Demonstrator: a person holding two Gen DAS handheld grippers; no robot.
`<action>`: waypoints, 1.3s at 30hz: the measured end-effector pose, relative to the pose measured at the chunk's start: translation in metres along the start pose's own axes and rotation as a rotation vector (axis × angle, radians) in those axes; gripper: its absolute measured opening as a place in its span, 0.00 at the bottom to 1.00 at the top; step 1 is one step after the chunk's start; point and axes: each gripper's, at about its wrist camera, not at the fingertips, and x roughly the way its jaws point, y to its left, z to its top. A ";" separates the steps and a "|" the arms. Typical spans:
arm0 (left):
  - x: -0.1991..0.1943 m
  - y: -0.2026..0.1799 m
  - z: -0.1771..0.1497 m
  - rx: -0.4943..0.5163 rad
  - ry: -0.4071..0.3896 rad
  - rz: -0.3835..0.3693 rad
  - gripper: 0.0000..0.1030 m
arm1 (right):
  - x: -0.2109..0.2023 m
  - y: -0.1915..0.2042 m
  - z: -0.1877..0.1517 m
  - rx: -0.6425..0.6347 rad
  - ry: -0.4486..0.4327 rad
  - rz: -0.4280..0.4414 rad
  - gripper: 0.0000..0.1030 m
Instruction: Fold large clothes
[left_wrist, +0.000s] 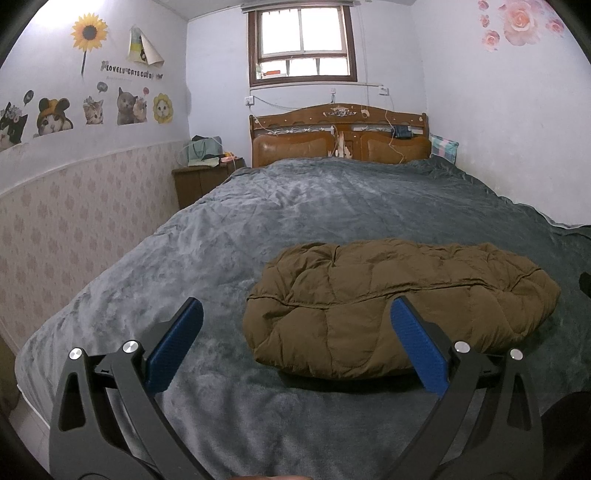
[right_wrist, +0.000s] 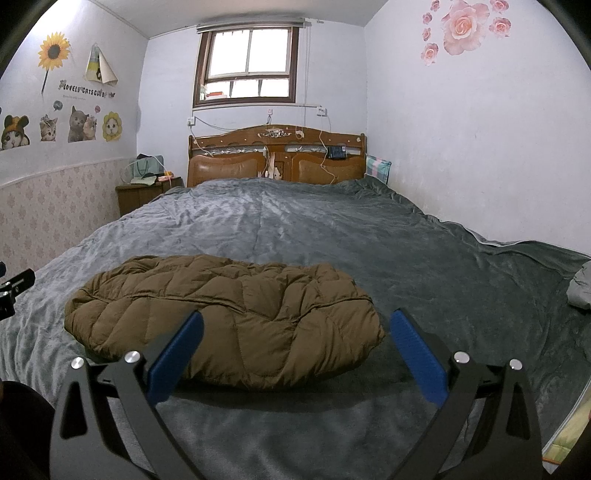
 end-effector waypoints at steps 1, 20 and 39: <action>0.000 0.000 0.000 0.000 0.000 0.001 0.97 | 0.000 0.000 0.000 0.000 0.000 0.000 0.98; 0.003 -0.002 0.000 -0.001 0.013 0.002 0.97 | 0.000 0.000 0.000 -0.001 0.001 0.000 0.98; 0.003 -0.002 0.000 -0.002 0.017 0.002 0.97 | 0.000 0.000 0.001 -0.001 0.000 0.000 0.98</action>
